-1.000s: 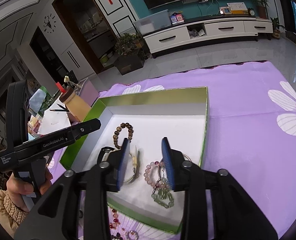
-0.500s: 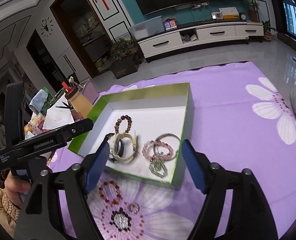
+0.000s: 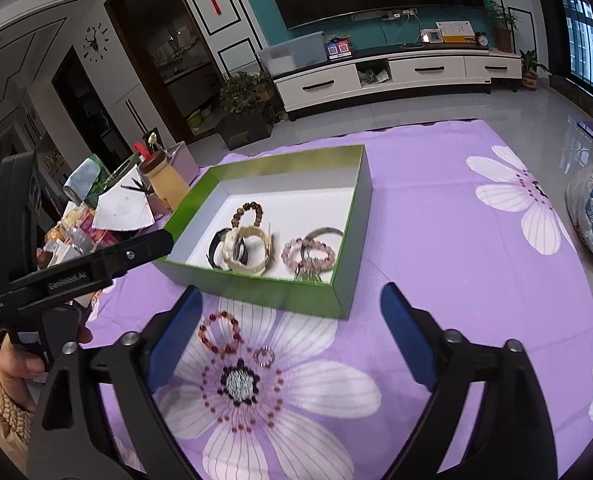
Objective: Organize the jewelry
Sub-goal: 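Release both bracelets into the box and withdraw both tools, then move both tools back toward the remaining red bracelet and flower ring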
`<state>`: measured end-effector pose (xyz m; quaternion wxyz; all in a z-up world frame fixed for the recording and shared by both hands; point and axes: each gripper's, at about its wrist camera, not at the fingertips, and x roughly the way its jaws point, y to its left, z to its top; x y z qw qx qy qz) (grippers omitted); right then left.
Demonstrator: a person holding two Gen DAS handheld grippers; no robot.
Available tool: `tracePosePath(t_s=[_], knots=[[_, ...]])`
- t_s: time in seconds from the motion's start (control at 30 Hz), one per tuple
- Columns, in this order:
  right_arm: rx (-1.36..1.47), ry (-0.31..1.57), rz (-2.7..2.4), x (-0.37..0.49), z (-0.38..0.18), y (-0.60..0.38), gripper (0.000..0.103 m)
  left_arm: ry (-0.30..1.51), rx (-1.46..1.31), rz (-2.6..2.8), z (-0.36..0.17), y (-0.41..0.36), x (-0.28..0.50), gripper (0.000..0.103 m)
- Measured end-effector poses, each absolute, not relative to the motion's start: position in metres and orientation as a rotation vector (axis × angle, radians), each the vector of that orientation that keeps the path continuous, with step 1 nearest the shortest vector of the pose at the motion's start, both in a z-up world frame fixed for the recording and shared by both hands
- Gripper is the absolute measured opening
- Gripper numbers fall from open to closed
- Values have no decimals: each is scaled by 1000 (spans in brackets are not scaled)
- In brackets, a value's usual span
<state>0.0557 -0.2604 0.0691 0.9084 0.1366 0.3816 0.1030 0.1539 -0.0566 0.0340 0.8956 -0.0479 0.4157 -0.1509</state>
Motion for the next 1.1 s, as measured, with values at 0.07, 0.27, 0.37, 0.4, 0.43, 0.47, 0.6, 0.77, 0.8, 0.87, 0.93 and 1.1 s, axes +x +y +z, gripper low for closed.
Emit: tracePosePath(t_s=[0.07, 0.27, 0.37, 0.4, 0.43, 0.47, 0.6, 0.77, 0.8, 0.87, 0.93, 1.1], knots=[[275, 791, 207, 48, 67, -259, 94, 870, -110, -324, 32, -55, 145, 101], [264, 806, 185, 36, 62, -258, 98, 907, -137, -383, 25, -48, 128, 101], [248, 813, 171, 30, 60, -258, 98, 902, -165, -432, 24, -42, 122, 101], [245, 815, 171, 29, 59, -257, 98, 902, -179, -450, 25, -40, 120, 101], [242, 817, 172, 26, 58, -257, 98, 900, -195, -453, 25, -36, 119, 101], [240, 818, 174, 24, 56, -257, 98, 899, -198, -438, 25, -33, 118, 101], [228, 837, 193, 19, 51, -253, 98, 899, -173, -387, 24, -22, 116, 101], [204, 856, 217, 19, 46, -246, 98, 947, -140, -385, 13, -8, 121, 101], [202, 858, 222, 19, 45, -245, 98, 973, -138, -396, 10, -4, 123, 101], [192, 858, 225, 20, 45, -242, 98, 997, -115, -391, 8, 1, 125, 101], [178, 858, 227, 21, 43, -240, 98, 997, -77, -368, 6, 5, 123, 101], [148, 875, 236, 21, 31, -230, 98, 1012, -76, -351, -13, 12, 115, 101]])
